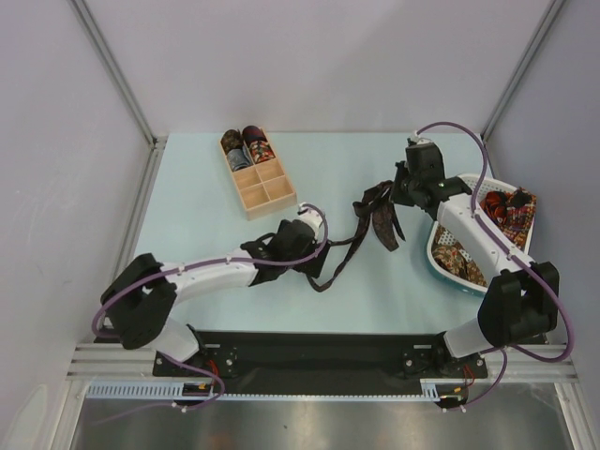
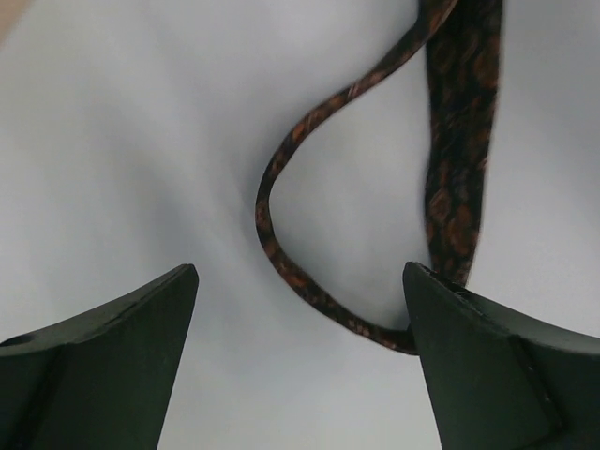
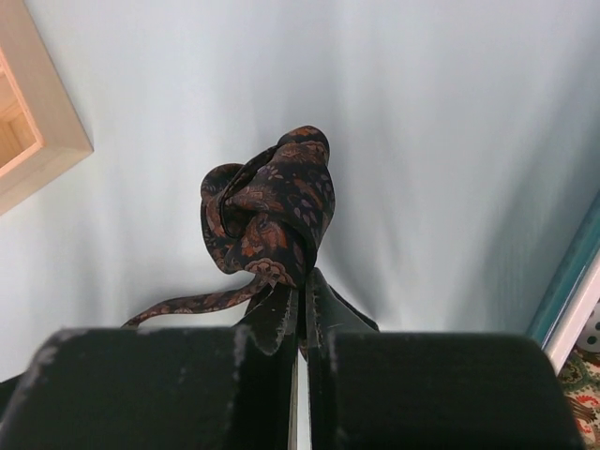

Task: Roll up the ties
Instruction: Move the tie to the center of the board, then flatten the tie

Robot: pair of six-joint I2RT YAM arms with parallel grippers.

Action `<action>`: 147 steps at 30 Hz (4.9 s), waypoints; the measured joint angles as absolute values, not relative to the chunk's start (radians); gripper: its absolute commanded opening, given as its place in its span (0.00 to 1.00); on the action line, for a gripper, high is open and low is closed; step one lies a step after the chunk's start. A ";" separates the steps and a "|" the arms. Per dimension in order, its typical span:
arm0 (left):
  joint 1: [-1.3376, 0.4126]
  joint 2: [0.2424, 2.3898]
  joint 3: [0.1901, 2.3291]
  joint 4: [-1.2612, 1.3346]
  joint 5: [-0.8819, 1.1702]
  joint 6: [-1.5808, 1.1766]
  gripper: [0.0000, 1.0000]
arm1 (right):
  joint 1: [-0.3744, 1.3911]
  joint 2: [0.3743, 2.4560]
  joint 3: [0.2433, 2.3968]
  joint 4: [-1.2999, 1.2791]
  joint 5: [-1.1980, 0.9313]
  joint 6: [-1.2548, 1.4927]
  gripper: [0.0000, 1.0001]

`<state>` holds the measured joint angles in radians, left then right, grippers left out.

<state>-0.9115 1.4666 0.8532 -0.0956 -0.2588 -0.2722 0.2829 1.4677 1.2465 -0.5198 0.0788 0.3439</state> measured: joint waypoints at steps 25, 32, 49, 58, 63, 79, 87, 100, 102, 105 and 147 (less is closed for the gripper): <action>-0.768 1.549 0.928 -0.393 -0.482 -0.435 0.00 | 0.145 1.423 1.246 -0.520 -0.065 0.366 0.00; -0.668 1.121 0.884 -0.422 -0.654 -0.471 0.00 | 0.074 1.441 1.233 -0.503 -0.171 0.390 0.06; -0.633 0.941 0.779 -0.393 -0.661 -0.472 0.00 | 0.315 1.482 1.082 -0.475 -0.073 0.349 0.76; -0.633 0.934 0.778 -0.429 -0.677 -0.498 0.02 | 0.443 1.479 1.053 -0.511 0.101 0.300 0.98; -0.633 0.896 0.731 -0.415 -0.669 -0.519 0.24 | 0.445 1.482 1.100 -0.526 0.119 0.390 1.00; -0.543 0.831 0.651 -0.492 -0.591 -0.720 1.00 | 0.535 1.696 1.363 -0.659 0.248 1.068 1.00; -0.435 0.805 0.635 -0.553 -0.467 -0.886 1.00 | 0.519 1.805 1.365 -0.681 0.265 1.253 1.00; -0.311 0.888 0.604 -0.543 -0.305 -0.888 1.00 | 0.468 1.967 1.360 -0.587 0.262 1.237 0.00; -0.311 0.876 0.604 -0.535 -0.298 -0.868 1.00 | 0.465 1.965 1.359 -0.562 0.262 1.218 0.00; -0.309 0.856 0.604 -0.508 -0.250 -0.811 1.00 | 0.467 1.942 1.354 -0.519 0.276 1.127 0.00; -0.701 0.772 0.818 0.054 0.091 -0.340 1.00 | 0.509 1.210 1.584 -0.188 -0.532 0.267 0.00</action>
